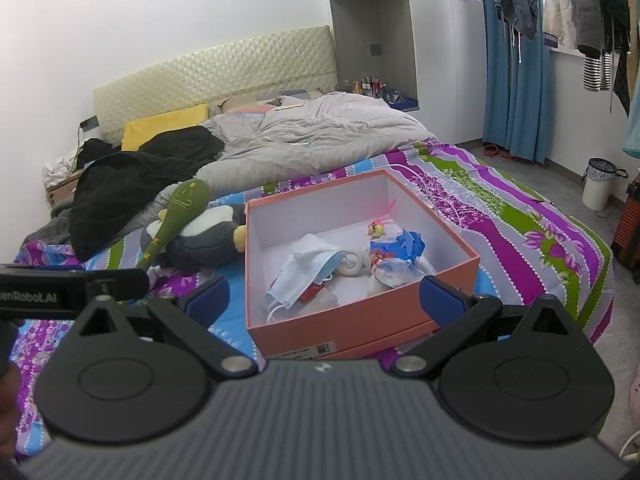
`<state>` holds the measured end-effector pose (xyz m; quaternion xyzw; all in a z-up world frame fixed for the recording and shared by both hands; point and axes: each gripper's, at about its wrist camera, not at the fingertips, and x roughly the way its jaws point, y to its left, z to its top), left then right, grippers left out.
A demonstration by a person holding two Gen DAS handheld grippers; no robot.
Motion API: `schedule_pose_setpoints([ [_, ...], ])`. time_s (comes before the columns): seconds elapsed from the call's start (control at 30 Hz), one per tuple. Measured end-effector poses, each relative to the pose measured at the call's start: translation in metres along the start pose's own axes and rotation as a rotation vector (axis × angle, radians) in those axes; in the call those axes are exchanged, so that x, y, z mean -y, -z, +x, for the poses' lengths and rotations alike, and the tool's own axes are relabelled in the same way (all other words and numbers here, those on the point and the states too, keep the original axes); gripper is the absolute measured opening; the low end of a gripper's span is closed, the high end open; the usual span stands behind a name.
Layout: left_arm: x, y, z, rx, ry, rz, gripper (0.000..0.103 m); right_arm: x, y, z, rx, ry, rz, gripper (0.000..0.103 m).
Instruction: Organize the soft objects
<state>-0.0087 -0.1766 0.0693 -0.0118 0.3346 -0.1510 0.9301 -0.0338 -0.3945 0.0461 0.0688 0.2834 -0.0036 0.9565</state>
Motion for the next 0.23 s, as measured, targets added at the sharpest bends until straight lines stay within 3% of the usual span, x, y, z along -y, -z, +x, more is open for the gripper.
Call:
schedule_pose_setpoints([
  [0.23, 0.0002, -0.0001, -0.0003, 0.0, -0.001, 0.0, 0.102, 0.0001, 0.0015, -0.0008, -0.001, 0.002, -0.001, 0.103],
])
